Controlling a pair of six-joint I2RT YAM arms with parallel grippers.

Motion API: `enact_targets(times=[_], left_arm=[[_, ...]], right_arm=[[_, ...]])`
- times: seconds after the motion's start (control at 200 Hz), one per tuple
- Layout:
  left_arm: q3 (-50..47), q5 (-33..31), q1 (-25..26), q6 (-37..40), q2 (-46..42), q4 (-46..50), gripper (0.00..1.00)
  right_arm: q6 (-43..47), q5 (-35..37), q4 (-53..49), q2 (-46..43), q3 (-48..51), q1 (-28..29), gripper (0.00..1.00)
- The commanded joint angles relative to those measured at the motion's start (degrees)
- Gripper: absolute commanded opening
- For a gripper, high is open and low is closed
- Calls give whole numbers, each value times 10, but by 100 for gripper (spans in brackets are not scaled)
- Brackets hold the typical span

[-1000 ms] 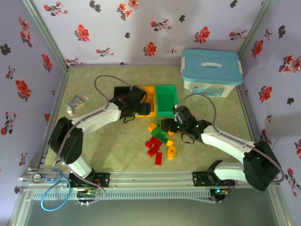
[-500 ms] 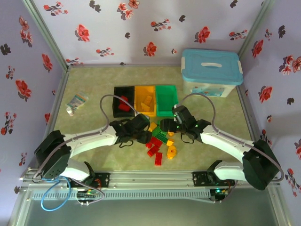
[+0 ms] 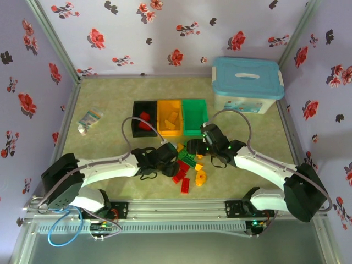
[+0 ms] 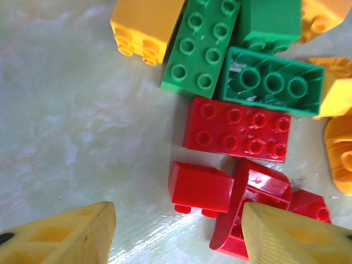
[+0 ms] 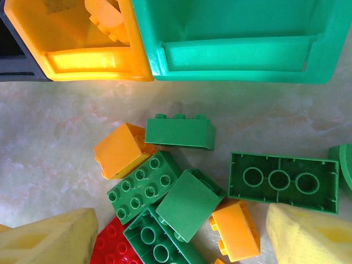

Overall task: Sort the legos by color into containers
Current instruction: Pick up the lego from the middle-left of the table.

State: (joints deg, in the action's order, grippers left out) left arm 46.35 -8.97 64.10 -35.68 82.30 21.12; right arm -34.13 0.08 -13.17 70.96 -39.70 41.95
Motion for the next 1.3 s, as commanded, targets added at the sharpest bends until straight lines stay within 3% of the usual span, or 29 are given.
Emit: enact_targets(times=[0.0, 0.91, 1.295], left_arm=[[14, -8, 6, -5, 18, -1, 62], [64, -3, 6, 3, 92, 29, 58], [76, -3, 5, -4, 110, 44, 48]], right_arm=[[-10, 12, 2, -11, 3, 4, 81], [-10, 16, 12, -6, 13, 4, 81], [-9, 16, 12, -6, 12, 4, 81]])
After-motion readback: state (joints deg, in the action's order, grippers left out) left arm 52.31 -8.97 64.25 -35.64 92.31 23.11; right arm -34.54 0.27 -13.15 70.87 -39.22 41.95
